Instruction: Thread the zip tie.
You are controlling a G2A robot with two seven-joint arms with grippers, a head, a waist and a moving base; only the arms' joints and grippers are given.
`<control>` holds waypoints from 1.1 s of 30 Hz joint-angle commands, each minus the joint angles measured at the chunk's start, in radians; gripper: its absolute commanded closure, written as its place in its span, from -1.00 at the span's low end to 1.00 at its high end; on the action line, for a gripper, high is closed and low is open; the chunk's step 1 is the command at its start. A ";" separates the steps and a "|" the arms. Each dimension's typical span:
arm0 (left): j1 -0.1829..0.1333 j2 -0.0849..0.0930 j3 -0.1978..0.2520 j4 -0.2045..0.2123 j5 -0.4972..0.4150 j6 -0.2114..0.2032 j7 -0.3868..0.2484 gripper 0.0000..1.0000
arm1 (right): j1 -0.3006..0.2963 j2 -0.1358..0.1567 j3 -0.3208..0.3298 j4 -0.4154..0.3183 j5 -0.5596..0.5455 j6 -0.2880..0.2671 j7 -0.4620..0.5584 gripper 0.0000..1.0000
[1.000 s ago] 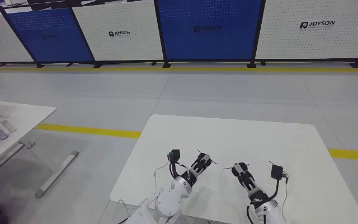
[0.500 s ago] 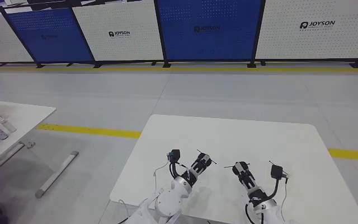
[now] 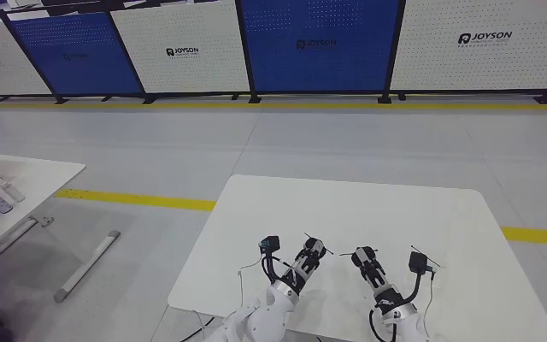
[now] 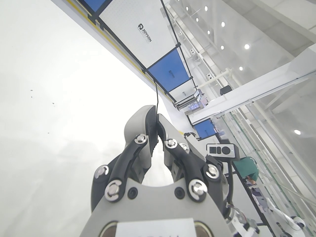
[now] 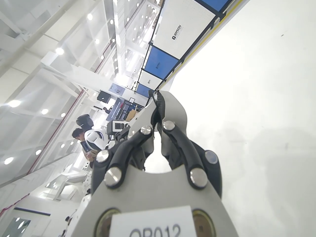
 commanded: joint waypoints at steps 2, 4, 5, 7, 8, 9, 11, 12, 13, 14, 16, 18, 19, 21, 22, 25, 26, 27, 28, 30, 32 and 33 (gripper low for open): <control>0.000 0.000 0.000 0.000 0.001 0.001 -0.001 1.00 | 0.000 0.000 0.000 0.000 0.000 0.000 0.000 1.00; 0.000 0.000 0.000 0.000 0.001 0.001 -0.001 1.00 | 0.000 0.000 0.000 0.000 0.000 0.000 0.000 1.00; -0.001 0.000 -0.002 -0.002 -0.002 0.003 0.000 1.00 | 0.000 0.000 0.000 0.000 0.000 0.000 0.000 1.00; -0.004 0.000 -0.009 -0.008 0.025 0.014 0.018 1.00 | 0.000 0.000 0.000 0.000 0.000 0.000 0.000 1.00; -0.002 0.001 -0.009 -0.014 0.050 0.021 0.034 1.00 | 0.000 0.000 0.000 0.000 0.000 0.000 0.000 1.00; -0.001 0.001 -0.010 -0.017 0.067 0.027 0.038 1.00 | 0.000 0.000 0.000 0.000 0.000 0.000 0.000 1.00; 0.000 0.003 -0.014 -0.024 0.097 0.048 0.026 1.00 | 0.000 0.000 0.000 0.000 0.000 0.000 0.000 1.00; -0.001 0.005 -0.015 -0.022 0.111 0.068 0.003 1.00 | 0.000 0.000 0.000 0.000 0.000 0.000 0.000 1.00; -0.007 0.006 -0.018 -0.028 0.133 0.084 -0.009 1.00 | 0.000 0.000 0.000 0.000 0.000 0.000 0.000 1.00; -0.005 0.007 -0.019 -0.032 0.148 0.090 -0.009 1.00 | 0.000 0.000 0.000 0.000 0.000 0.000 0.000 1.00; -0.002 0.007 -0.019 -0.037 0.152 0.089 -0.009 1.00 | 0.000 0.000 0.000 0.000 0.000 0.000 0.000 1.00; -0.002 0.007 -0.019 -0.037 0.152 0.089 -0.009 1.00 | 0.000 0.000 0.000 0.000 0.000 0.000 0.000 1.00; -0.002 0.007 -0.019 -0.037 0.152 0.089 -0.009 1.00 | 0.000 0.000 0.000 0.000 0.000 0.000 0.000 1.00; -0.002 0.007 -0.019 -0.037 0.152 0.089 -0.009 1.00 | 0.000 0.000 0.000 0.000 0.000 0.000 0.000 1.00; -0.002 0.007 -0.019 -0.037 0.152 0.089 -0.009 1.00 | 0.000 0.000 0.000 0.000 0.000 0.000 0.000 1.00; -0.002 0.007 -0.019 -0.037 0.152 0.089 -0.009 1.00 | -0.001 -0.004 -0.004 -0.003 -0.019 0.016 -0.018 1.00; -0.002 0.007 -0.019 -0.037 0.152 0.089 -0.009 1.00 | 0.000 -0.007 -0.009 -0.004 -0.027 0.023 -0.031 1.00; -0.002 0.007 -0.019 -0.037 0.152 0.089 -0.009 1.00 | 0.003 -0.010 -0.015 -0.002 -0.032 0.028 -0.040 1.00; -0.002 0.007 -0.019 -0.037 0.152 0.089 -0.009 1.00 | 0.009 -0.014 -0.023 0.005 -0.038 0.037 -0.051 1.00; -0.002 0.007 -0.019 -0.037 0.152 0.089 -0.009 1.00 | 0.023 -0.021 -0.038 0.026 -0.057 0.059 -0.074 1.00; -0.002 0.007 -0.019 -0.037 0.152 0.089 -0.009 1.00 | 0.029 -0.023 -0.045 0.031 -0.061 0.060 -0.069 1.00; -0.002 0.007 -0.019 -0.037 0.152 0.089 -0.009 1.00 | 0.029 -0.023 -0.045 0.031 -0.061 0.060 -0.069 1.00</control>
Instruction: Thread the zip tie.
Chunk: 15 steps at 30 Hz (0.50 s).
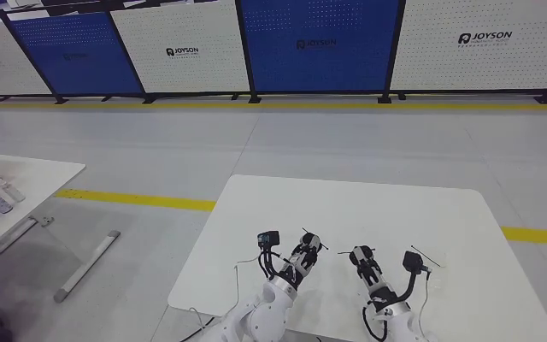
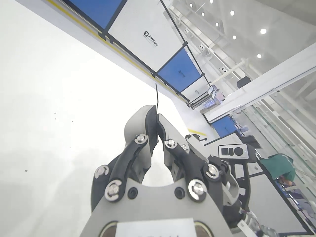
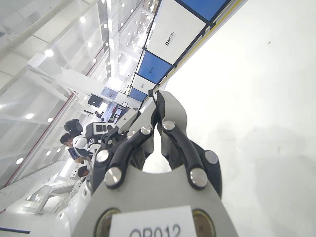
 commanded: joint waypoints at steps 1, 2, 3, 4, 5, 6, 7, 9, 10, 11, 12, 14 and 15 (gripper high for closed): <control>0.000 0.000 0.000 0.000 0.000 0.000 0.000 1.00 | -0.001 0.000 0.001 -0.001 0.001 -0.001 0.001 1.00; 0.000 0.000 0.000 0.000 0.000 0.000 0.000 1.00 | -0.001 0.000 0.001 -0.001 0.001 -0.001 0.001 1.00; 0.000 0.000 0.000 0.000 0.000 0.000 0.000 1.00 | -0.001 0.000 0.001 -0.001 0.001 -0.001 0.001 1.00; 0.000 0.000 0.000 0.000 0.000 0.000 0.000 1.00 | -0.001 0.000 0.001 -0.001 0.001 -0.001 0.001 1.00; 0.000 0.000 0.000 0.000 0.000 0.000 0.000 1.00 | -0.001 0.000 0.001 -0.001 0.001 -0.001 0.001 1.00; 0.000 0.000 0.000 0.000 0.000 0.000 0.000 1.00 | -0.001 0.000 0.001 -0.001 0.001 -0.001 0.001 1.00; 0.000 0.000 0.000 0.000 0.000 0.000 0.000 1.00 | -0.001 0.000 0.001 -0.001 0.001 -0.001 0.001 1.00; 0.000 0.000 0.000 0.000 0.000 0.000 0.000 1.00 | -0.004 -0.004 0.000 -0.004 0.008 -0.011 -0.014 1.00; 0.000 0.000 0.000 0.000 0.000 0.000 0.000 1.00 | -0.003 -0.007 -0.002 -0.002 0.012 -0.020 -0.020 1.00; 0.000 0.000 0.000 0.000 0.000 0.000 0.000 1.00 | -0.001 -0.009 -0.005 0.003 0.015 -0.027 -0.025 1.00; 0.000 0.000 0.000 0.000 0.000 0.000 0.000 1.00 | 0.003 -0.013 -0.009 0.013 0.017 -0.031 -0.031 1.00; 0.000 0.000 0.000 0.000 0.000 0.000 0.000 1.00 | 0.012 -0.018 -0.016 0.027 0.018 -0.016 -0.036 1.00; 0.000 0.000 0.000 0.000 0.000 0.000 0.000 1.00 | 0.012 -0.018 -0.016 0.027 0.018 -0.016 -0.036 1.00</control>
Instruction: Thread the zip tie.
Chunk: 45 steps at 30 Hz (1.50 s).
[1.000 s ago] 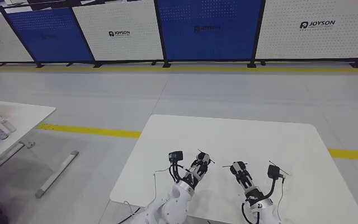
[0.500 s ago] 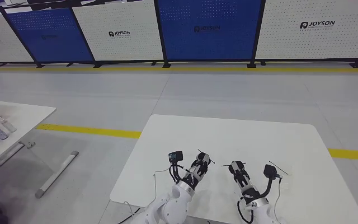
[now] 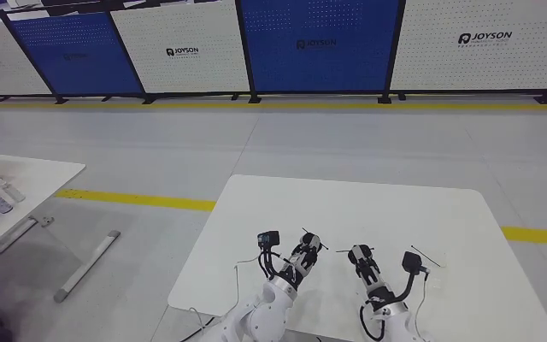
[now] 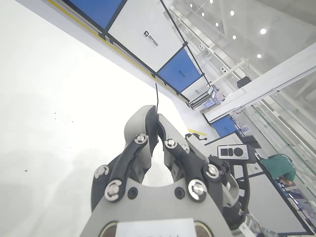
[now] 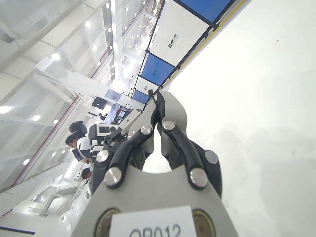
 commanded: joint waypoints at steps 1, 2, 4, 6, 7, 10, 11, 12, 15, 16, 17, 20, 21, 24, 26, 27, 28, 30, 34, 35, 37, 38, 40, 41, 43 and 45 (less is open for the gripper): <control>0.000 0.000 0.000 0.000 0.000 0.000 0.000 1.00 | 0.001 0.000 -0.001 0.001 0.000 0.003 0.001 1.00; 0.000 0.000 0.000 0.000 0.000 0.000 0.000 1.00 | 0.001 0.000 -0.001 0.001 0.000 0.003 0.001 1.00; 0.000 0.000 0.000 0.000 0.000 0.000 0.000 1.00 | 0.001 0.000 -0.001 0.001 0.000 0.003 0.001 1.00; 0.000 0.000 0.000 0.000 0.000 0.000 0.000 1.00 | 0.001 0.000 -0.001 0.001 0.000 0.003 0.001 1.00; 0.000 0.000 0.000 0.000 0.000 0.000 0.000 1.00 | 0.001 0.000 -0.001 0.001 0.000 0.003 0.001 1.00; 0.000 0.000 0.000 0.000 0.000 0.000 0.000 1.00 | 0.001 -0.006 -0.006 -0.003 -0.009 0.010 -0.001 1.00; 0.000 0.000 0.000 0.000 0.000 0.000 0.000 1.00 | 0.003 -0.008 -0.010 -0.003 -0.012 0.013 -0.003 1.00; 0.000 0.000 0.000 0.000 0.000 0.000 0.000 1.00 | 0.006 -0.010 -0.014 -0.001 -0.014 0.015 -0.004 1.00; 0.000 0.000 0.000 0.000 0.000 0.000 0.000 1.00 | 0.016 -0.017 -0.020 0.005 -0.015 0.021 -0.001 1.00; 0.000 0.000 0.000 0.000 0.000 0.000 0.000 1.00 | 0.016 -0.017 -0.020 0.005 -0.015 0.021 -0.001 1.00; 0.000 0.000 0.000 0.000 0.000 0.000 0.000 1.00 | 0.016 -0.017 -0.020 0.005 -0.015 0.021 -0.001 1.00; 0.000 0.000 0.000 0.000 0.000 0.000 0.000 1.00 | 0.016 -0.017 -0.020 0.005 -0.015 0.021 -0.001 1.00; 0.000 0.000 0.000 0.000 0.000 0.000 0.000 1.00 | 0.016 -0.017 -0.020 0.005 -0.015 0.021 -0.001 1.00; 0.000 0.000 0.000 0.000 0.000 0.000 0.000 1.00 | 0.015 -0.018 -0.017 0.006 -0.015 0.021 0.002 1.00; 0.000 0.000 0.000 0.000 0.000 0.000 0.000 1.00 | 0.013 -0.020 -0.015 0.007 -0.012 0.017 0.003 1.00; 0.000 0.000 0.000 0.000 0.000 0.000 0.000 1.00 | 0.012 -0.022 -0.014 0.007 -0.011 0.013 0.003 1.00; 0.000 0.000 0.000 0.000 0.000 0.000 0.000 1.00 | 0.009 -0.023 -0.013 0.007 -0.010 0.008 0.002 1.00; 0.000 0.000 0.000 0.000 0.000 0.000 0.000 1.00 | 0.003 -0.025 -0.009 0.007 -0.009 -0.001 0.001 1.00; 0.000 0.000 0.000 0.000 0.000 0.000 0.000 1.00 | -0.007 -0.027 0.002 0.005 -0.011 -0.010 0.003 1.00; 0.000 0.000 0.000 0.000 0.000 0.000 0.000 1.00 | -0.008 -0.028 0.004 0.004 -0.012 -0.010 0.004 1.00; 0.000 0.000 0.000 0.000 0.000 0.000 0.000 1.00 | -0.010 -0.030 0.007 0.004 -0.012 -0.011 0.006 1.00; 0.000 0.000 0.000 0.000 0.000 0.000 0.000 1.00 | -0.010 -0.031 0.008 0.003 -0.013 -0.010 0.007 1.00; 0.000 0.000 0.000 0.000 0.000 0.000 0.000 1.00 | -0.008 -0.034 0.009 0.003 -0.014 -0.008 0.009 1.00; 0.000 0.000 0.000 0.000 0.000 0.000 0.000 1.00 | -0.005 -0.036 0.008 0.005 -0.014 -0.006 0.011 1.00; 0.000 0.000 0.000 0.000 0.000 0.000 0.000 1.00 | 0.000 -0.039 0.006 0.009 -0.015 0.000 0.015 1.00; 0.000 0.000 0.000 0.000 0.000 0.000 0.000 1.00 | 0.007 -0.043 0.002 0.015 -0.019 0.009 0.017 1.00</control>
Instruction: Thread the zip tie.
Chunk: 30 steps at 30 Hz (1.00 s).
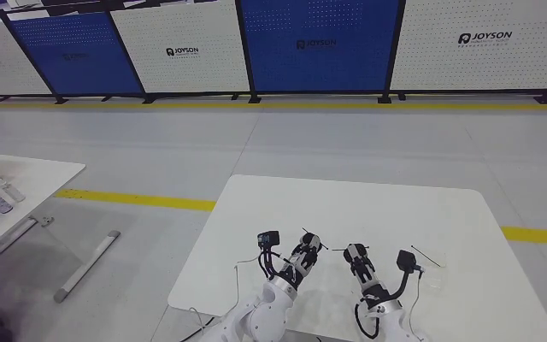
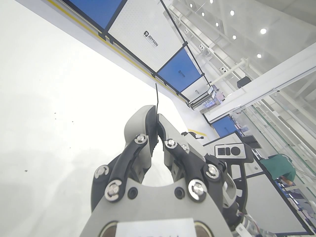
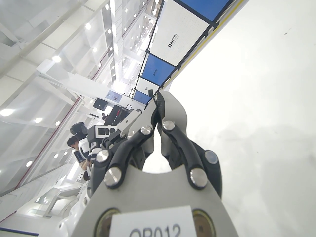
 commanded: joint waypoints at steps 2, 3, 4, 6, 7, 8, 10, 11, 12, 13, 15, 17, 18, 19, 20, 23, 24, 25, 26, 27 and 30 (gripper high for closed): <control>0.000 0.000 0.000 0.000 0.000 0.000 0.000 1.00 | 0.007 -0.005 -0.006 0.007 -0.004 0.009 0.002 1.00; 0.000 0.000 0.000 0.000 0.000 0.000 0.000 1.00 | 0.009 -0.007 -0.008 0.009 -0.007 0.012 0.003 1.00; 0.000 0.000 0.000 0.000 0.000 0.000 0.000 1.00 | 0.009 -0.009 -0.010 0.010 -0.009 0.013 0.003 1.00; 0.000 0.000 0.000 0.000 0.000 0.000 0.000 1.00 | 0.010 -0.012 -0.011 0.013 -0.013 0.014 0.002 1.00; 0.000 0.000 0.000 0.000 0.000 0.000 0.000 1.00 | 0.010 -0.013 -0.011 0.014 -0.014 0.014 0.001 1.00; 0.000 0.000 0.000 0.000 0.000 0.000 0.000 1.00 | 0.010 -0.014 -0.010 0.014 -0.016 0.014 -0.001 1.00; 0.000 0.000 0.000 0.000 0.000 0.000 0.000 1.00 | 0.007 -0.016 -0.008 0.013 -0.019 0.014 -0.005 1.00; 0.000 0.000 0.000 0.000 0.000 0.000 0.000 1.00 | 0.005 -0.017 -0.007 0.012 -0.020 0.014 -0.005 1.00; 0.000 0.000 0.000 0.000 0.000 0.000 0.000 1.00 | 0.003 -0.018 -0.005 0.011 -0.022 0.014 -0.007 1.00; 0.000 0.000 0.000 0.000 0.000 0.000 0.000 1.00 | 0.001 -0.019 -0.004 0.010 -0.026 0.015 -0.009 1.00; 0.000 0.000 0.000 0.000 0.000 0.000 0.000 1.00 | -0.002 -0.021 -0.001 0.007 -0.034 0.019 -0.019 1.00; 0.000 0.000 0.000 0.000 0.000 0.000 0.000 1.00 | -0.005 -0.023 -0.002 0.003 -0.040 0.022 -0.022 1.00; 0.000 0.000 0.000 0.000 0.000 0.000 0.000 1.00 | -0.006 -0.024 -0.002 0.001 -0.042 0.023 -0.022 1.00; 0.000 0.000 0.000 0.000 0.000 0.000 0.000 1.00 | -0.007 -0.025 -0.002 0.001 -0.044 0.024 -0.020 1.00; 0.000 0.000 0.000 0.000 0.000 0.000 0.000 1.00 | -0.007 -0.027 -0.003 0.000 -0.047 0.026 -0.019 1.00; 0.000 0.000 0.000 0.000 0.000 0.000 0.000 1.00 | -0.006 -0.030 -0.002 0.001 -0.051 0.031 -0.017 1.00; 0.000 0.000 0.000 0.000 0.000 0.000 0.000 1.00 | -0.005 -0.031 -0.002 0.002 -0.053 0.032 -0.017 1.00; 0.000 0.000 0.000 0.000 0.000 0.000 0.000 1.00 | -0.005 -0.033 -0.002 0.003 -0.054 0.035 -0.017 1.00; 0.000 0.000 0.000 0.000 0.000 0.000 0.000 1.00 | -0.005 -0.034 -0.003 0.003 -0.056 0.037 -0.017 1.00; 0.000 0.000 0.000 0.000 0.000 0.000 0.000 1.00 | -0.004 -0.035 -0.003 0.004 -0.059 0.040 -0.017 1.00; 0.000 0.000 0.000 0.000 0.000 0.000 0.000 1.00 | -0.004 -0.039 -0.003 0.006 -0.063 0.047 -0.022 1.00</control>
